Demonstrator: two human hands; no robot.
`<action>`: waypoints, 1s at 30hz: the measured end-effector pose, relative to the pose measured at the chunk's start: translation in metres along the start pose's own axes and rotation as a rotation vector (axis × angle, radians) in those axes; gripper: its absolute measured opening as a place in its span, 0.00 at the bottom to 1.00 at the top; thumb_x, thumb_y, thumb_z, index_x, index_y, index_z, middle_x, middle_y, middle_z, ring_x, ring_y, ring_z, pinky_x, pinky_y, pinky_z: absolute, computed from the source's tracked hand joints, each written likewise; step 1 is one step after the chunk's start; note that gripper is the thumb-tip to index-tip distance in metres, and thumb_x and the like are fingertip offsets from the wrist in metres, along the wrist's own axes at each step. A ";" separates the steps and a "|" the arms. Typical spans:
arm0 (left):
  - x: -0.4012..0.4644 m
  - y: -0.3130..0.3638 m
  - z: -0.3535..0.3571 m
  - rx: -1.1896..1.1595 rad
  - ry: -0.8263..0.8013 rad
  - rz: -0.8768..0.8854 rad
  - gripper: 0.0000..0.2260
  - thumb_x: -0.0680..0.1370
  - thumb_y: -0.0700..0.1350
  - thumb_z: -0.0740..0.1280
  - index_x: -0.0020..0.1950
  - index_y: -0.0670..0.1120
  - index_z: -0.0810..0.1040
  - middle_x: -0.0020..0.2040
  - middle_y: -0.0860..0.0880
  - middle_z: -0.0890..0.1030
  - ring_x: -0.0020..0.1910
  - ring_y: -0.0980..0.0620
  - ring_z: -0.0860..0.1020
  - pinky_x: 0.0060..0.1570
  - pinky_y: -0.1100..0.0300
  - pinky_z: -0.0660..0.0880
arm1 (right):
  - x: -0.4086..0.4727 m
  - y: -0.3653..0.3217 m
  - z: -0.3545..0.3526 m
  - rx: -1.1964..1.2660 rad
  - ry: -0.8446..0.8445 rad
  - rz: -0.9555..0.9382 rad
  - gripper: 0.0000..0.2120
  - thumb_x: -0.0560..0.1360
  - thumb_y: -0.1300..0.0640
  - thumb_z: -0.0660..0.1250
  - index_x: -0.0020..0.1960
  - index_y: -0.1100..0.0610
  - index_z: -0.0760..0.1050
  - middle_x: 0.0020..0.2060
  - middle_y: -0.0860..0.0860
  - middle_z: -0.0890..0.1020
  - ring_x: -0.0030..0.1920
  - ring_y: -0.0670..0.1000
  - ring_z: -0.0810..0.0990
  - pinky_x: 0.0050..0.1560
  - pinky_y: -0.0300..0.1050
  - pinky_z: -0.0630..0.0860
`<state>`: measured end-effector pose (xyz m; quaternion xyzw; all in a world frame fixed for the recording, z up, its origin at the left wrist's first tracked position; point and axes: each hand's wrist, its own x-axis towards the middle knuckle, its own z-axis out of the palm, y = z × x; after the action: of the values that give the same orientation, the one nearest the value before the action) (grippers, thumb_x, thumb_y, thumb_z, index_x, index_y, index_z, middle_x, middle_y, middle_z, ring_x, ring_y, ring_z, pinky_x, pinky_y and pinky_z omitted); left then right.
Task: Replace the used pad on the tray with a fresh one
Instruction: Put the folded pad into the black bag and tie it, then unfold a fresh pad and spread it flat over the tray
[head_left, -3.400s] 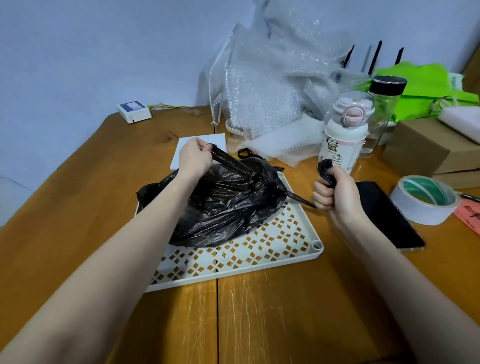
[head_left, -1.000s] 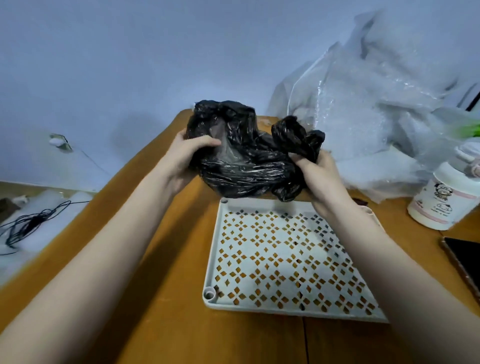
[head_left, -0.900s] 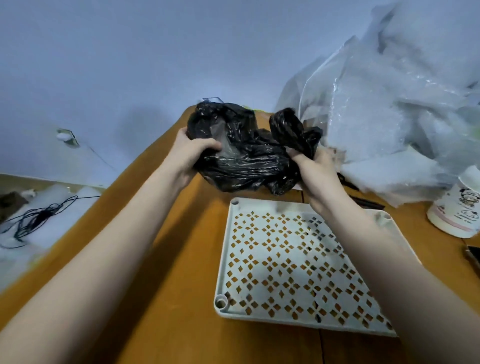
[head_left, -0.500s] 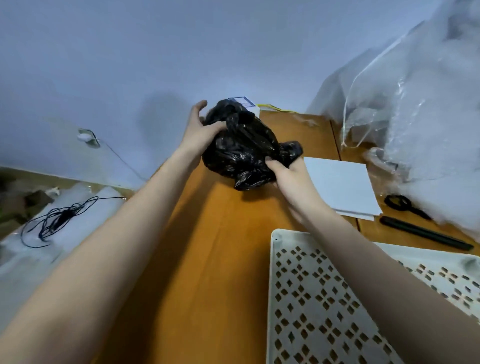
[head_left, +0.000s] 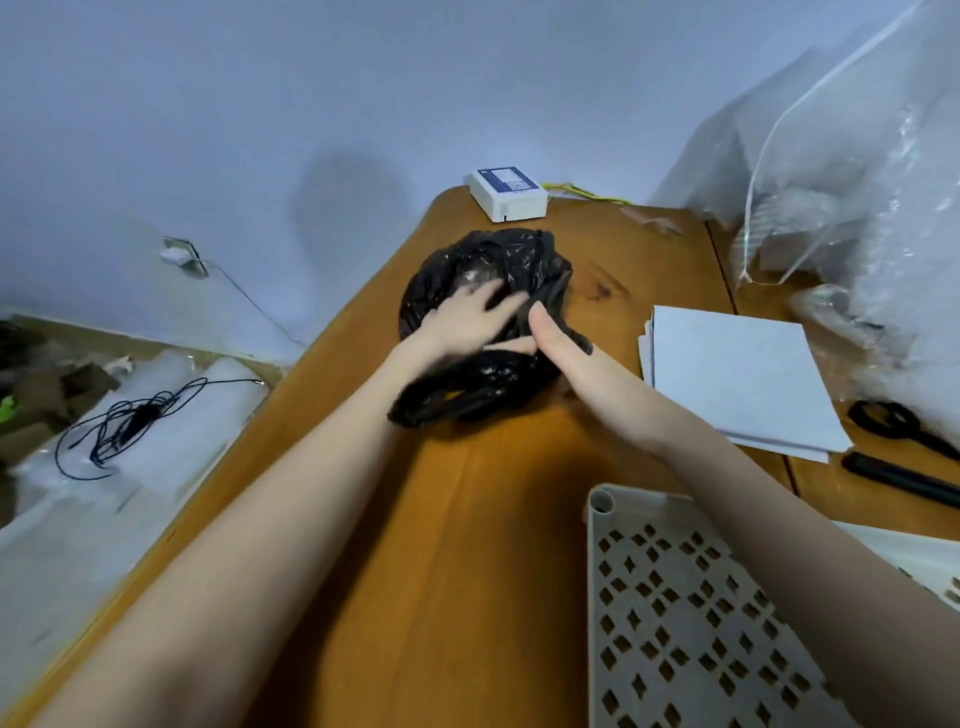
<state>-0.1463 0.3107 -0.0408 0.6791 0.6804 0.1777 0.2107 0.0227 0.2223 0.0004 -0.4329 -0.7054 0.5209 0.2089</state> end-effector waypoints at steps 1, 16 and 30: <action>0.001 -0.004 0.006 0.167 -0.046 0.009 0.31 0.77 0.63 0.56 0.77 0.52 0.54 0.78 0.44 0.53 0.77 0.43 0.53 0.74 0.43 0.50 | -0.001 0.001 0.000 -0.040 0.005 0.039 0.39 0.66 0.28 0.45 0.71 0.45 0.64 0.73 0.47 0.65 0.72 0.49 0.62 0.68 0.43 0.55; -0.025 0.010 0.009 0.481 0.254 0.214 0.30 0.77 0.63 0.56 0.76 0.53 0.57 0.78 0.47 0.53 0.78 0.48 0.46 0.74 0.44 0.44 | -0.017 0.011 -0.021 -0.450 0.495 -0.259 0.25 0.73 0.46 0.67 0.68 0.47 0.68 0.61 0.48 0.70 0.63 0.50 0.69 0.61 0.45 0.69; -0.077 0.153 0.016 0.244 0.240 0.528 0.17 0.77 0.45 0.61 0.66 0.45 0.74 0.70 0.45 0.71 0.68 0.45 0.70 0.68 0.47 0.64 | -0.101 0.032 -0.094 -0.547 0.604 -0.156 0.15 0.74 0.58 0.63 0.60 0.52 0.76 0.60 0.52 0.74 0.63 0.52 0.70 0.54 0.39 0.62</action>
<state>-0.0089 0.2352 0.0300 0.8266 0.5168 0.2225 -0.0075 0.1600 0.1937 0.0216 -0.5513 -0.7554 0.1462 0.3226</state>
